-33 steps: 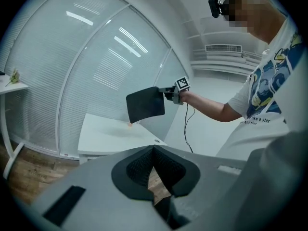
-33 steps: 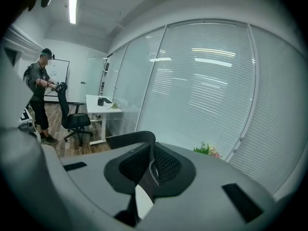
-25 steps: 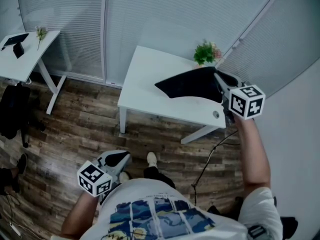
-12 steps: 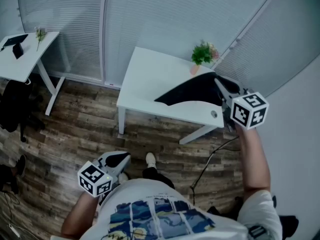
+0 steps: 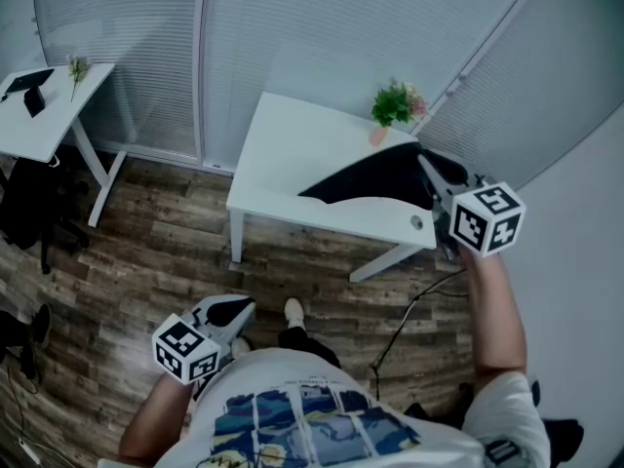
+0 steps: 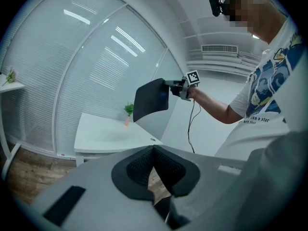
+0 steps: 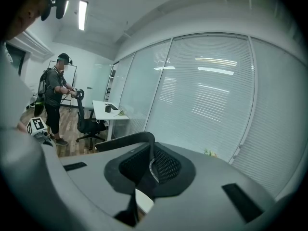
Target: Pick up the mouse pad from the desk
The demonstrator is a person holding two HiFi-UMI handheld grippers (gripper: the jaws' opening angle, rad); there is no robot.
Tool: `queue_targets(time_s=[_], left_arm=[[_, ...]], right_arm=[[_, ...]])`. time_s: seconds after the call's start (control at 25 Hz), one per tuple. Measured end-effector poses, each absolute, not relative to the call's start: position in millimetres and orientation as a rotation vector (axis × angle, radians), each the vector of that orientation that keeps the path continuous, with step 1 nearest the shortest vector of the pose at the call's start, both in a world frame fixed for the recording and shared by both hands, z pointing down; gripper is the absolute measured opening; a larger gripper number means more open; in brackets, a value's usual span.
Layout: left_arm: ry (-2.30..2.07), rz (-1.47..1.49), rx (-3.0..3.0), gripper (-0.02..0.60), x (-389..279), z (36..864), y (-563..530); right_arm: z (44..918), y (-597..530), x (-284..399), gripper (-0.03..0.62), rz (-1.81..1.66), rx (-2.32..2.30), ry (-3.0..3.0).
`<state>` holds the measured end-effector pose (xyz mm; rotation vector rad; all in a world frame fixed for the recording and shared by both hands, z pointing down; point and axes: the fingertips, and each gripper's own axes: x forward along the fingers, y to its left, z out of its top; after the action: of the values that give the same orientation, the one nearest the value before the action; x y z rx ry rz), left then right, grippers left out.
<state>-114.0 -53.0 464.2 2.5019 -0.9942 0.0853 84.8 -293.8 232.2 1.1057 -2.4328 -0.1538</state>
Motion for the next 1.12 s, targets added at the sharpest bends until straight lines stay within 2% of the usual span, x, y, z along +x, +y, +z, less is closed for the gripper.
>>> queue_targets(time_s=[1.12], left_arm=[[-1.015, 0.091, 2.483, 0.002, -121, 471, -64]], right_arm=[[231, -302, 94, 0.025, -0.162, 1.139, -2.422]])
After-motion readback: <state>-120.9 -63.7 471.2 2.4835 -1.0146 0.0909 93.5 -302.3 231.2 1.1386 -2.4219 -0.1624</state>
